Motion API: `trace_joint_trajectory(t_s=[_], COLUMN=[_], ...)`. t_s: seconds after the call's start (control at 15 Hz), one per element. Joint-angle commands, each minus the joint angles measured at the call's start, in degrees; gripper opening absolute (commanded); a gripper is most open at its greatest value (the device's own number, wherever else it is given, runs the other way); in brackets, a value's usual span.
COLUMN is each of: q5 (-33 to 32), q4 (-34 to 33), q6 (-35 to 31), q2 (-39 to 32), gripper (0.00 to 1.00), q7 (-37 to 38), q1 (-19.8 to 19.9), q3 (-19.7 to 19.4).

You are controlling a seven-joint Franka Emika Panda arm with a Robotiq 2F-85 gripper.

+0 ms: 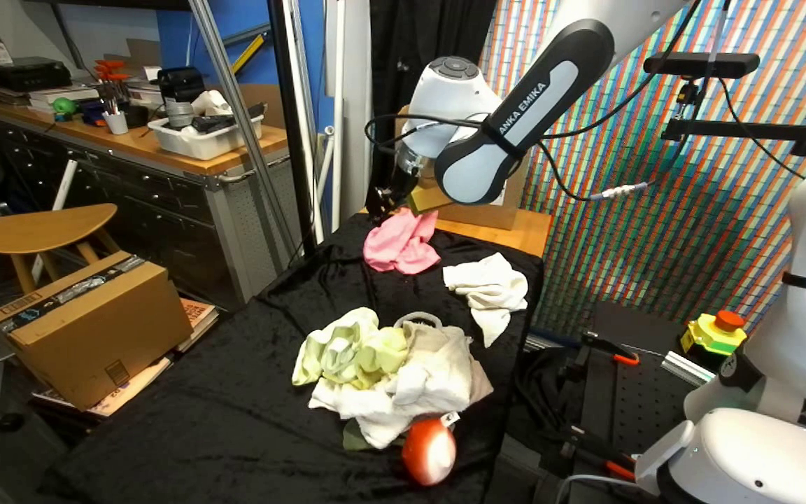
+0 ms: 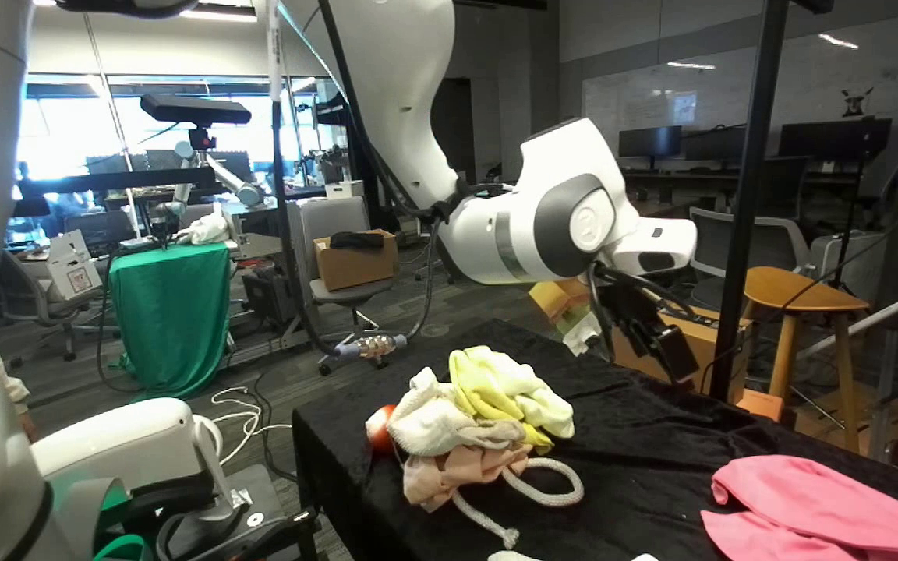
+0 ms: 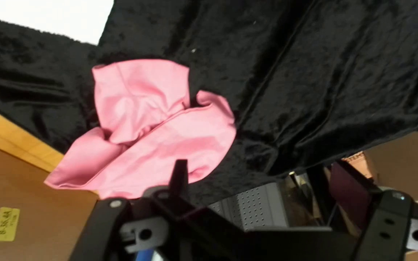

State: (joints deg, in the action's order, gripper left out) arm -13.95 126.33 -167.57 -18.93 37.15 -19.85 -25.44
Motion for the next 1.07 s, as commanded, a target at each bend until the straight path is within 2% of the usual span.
trace_joint_trajectory(t_s=[0.0,0.13,0.4,0.53,0.73,1.0], q5=[1.15,2.05,8.37,8.99,6.21,-1.29], q4=[-7.37,-10.48,-16.51,-19.71,-25.12,-33.04], q6=[1.64,2.74,7.24,8.99,15.55,24.80], q2=[-5.64,-7.85,-12.23,-14.83,-18.37,-22.89], gripper=[1.00,1.00,1.00,1.00,1.00,1.00], q7=[0.58,-0.79,-6.06,-10.39,-16.08,-20.33], q1=[2.33,6.42,14.46,16.99,18.47,18.08], q3=[-1.68,0.67,7.62,9.26,8.61,5.67])
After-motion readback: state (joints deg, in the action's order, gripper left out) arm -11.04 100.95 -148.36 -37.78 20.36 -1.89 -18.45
